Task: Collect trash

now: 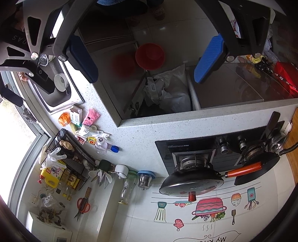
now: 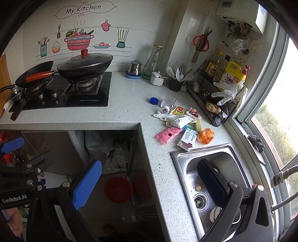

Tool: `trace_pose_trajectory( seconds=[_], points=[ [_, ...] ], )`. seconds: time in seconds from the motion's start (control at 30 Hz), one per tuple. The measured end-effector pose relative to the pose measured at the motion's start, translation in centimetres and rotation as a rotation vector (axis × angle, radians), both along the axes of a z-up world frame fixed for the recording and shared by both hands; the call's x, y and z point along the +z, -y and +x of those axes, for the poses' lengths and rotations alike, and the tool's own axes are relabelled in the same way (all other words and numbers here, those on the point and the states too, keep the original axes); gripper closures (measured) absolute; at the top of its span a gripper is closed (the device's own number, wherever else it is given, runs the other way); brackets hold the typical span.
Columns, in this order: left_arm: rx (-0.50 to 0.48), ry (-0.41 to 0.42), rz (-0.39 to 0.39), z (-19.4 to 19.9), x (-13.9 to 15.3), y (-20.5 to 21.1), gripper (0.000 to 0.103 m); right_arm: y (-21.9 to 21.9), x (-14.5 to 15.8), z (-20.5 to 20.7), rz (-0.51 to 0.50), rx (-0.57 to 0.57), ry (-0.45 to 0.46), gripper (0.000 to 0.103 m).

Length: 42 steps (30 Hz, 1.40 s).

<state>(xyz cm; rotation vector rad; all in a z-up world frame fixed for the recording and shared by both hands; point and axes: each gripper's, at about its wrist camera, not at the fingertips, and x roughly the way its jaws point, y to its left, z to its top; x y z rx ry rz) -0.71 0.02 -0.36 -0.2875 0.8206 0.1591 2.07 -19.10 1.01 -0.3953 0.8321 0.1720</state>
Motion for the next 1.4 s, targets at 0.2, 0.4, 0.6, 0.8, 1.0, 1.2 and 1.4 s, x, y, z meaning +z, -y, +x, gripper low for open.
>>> trace_pose_trajectory(
  seconds=[0.2, 0.4, 0.6, 0.8, 1.0, 1.2, 1.4],
  points=[
    [0.004, -0.002, -0.001, 0.3, -0.1, -0.2, 0.001, -0.1, -0.1, 0.4, -0.004, 0.009, -0.006, 0.0],
    [0.006, -0.01, -0.011, 0.6, -0.4, -0.5, 0.001, -0.2, -0.3, 0.7, -0.008, 0.016, -0.01, 0.0],
    [0.008, -0.014, -0.009, 0.8, -0.5, -0.4, 0.001, -0.2, -0.4, 1.0, -0.008, 0.017, -0.021, 0.0],
    [0.006, -0.014, -0.008, 0.8, -0.5, -0.4, 0.001, -0.2, -0.4, 1.1, -0.009, 0.016, -0.021, 0.0],
    [-0.005, -0.012, 0.005, 1.3, -0.2, -0.1, 0.001, 0.1, -0.3, 1.5, -0.002, 0.006, -0.017, 0.0],
    [-0.035, -0.012, 0.026, 2.1, 0.1, 0.0, 0.001, 0.2, -0.3, 1.6, 0.014, -0.008, -0.011, 0.0],
    [-0.106, -0.022, 0.06, 4.5, 0.5, 0.8, 0.001, 1.0, -0.4, 2.2, 0.03, -0.056, -0.007, 0.0]
  ],
)
